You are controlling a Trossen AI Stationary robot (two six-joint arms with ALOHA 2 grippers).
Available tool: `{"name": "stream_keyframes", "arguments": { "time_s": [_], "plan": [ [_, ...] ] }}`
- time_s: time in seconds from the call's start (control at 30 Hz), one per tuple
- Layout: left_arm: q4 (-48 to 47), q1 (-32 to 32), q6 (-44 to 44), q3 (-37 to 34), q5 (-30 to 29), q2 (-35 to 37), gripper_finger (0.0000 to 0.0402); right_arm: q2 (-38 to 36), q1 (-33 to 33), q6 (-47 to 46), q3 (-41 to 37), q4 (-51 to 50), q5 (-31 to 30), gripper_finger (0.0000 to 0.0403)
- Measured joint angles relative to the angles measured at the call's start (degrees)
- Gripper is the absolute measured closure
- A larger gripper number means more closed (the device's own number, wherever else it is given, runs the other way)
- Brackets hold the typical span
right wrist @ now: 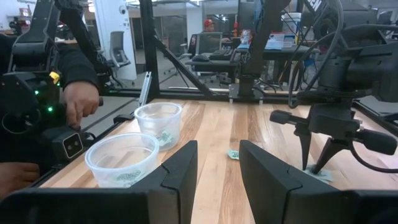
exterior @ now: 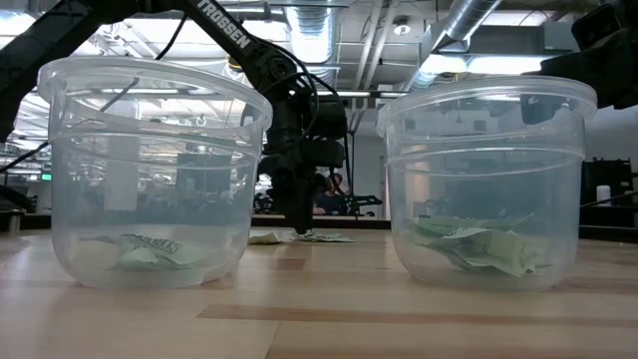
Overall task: Pick and place Stevia / Truvia into bins
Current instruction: Put the white stevia pack into the left transparent basket
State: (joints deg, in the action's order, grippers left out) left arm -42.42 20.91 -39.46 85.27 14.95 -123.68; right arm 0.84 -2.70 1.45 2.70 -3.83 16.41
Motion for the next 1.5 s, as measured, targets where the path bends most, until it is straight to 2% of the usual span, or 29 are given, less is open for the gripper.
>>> {"name": "stream_keyframes", "arguments": {
  "time_s": [0.27,0.77,0.9,1.5],
  "plan": [
    [-0.2,0.0,0.0,0.0,1.8,0.0,0.0372,0.0,0.0,0.0,0.0,0.0,0.0,0.0290],
    [-0.7,0.0,0.0,-0.2,3.4,0.3,0.0373,0.0,0.0,0.0,0.0,0.0,0.0,0.0290],
    [-1.7,-0.2,0.4,-0.6,4.9,2.2,0.0374,0.0,0.0,0.0,0.0,0.0,0.0,0.0290],
    [-9.4,-1.4,3.3,-0.5,3.8,16.0,0.0374,0.0,0.0,0.0,0.0,0.0,0.0,0.0290]
  ]
}}
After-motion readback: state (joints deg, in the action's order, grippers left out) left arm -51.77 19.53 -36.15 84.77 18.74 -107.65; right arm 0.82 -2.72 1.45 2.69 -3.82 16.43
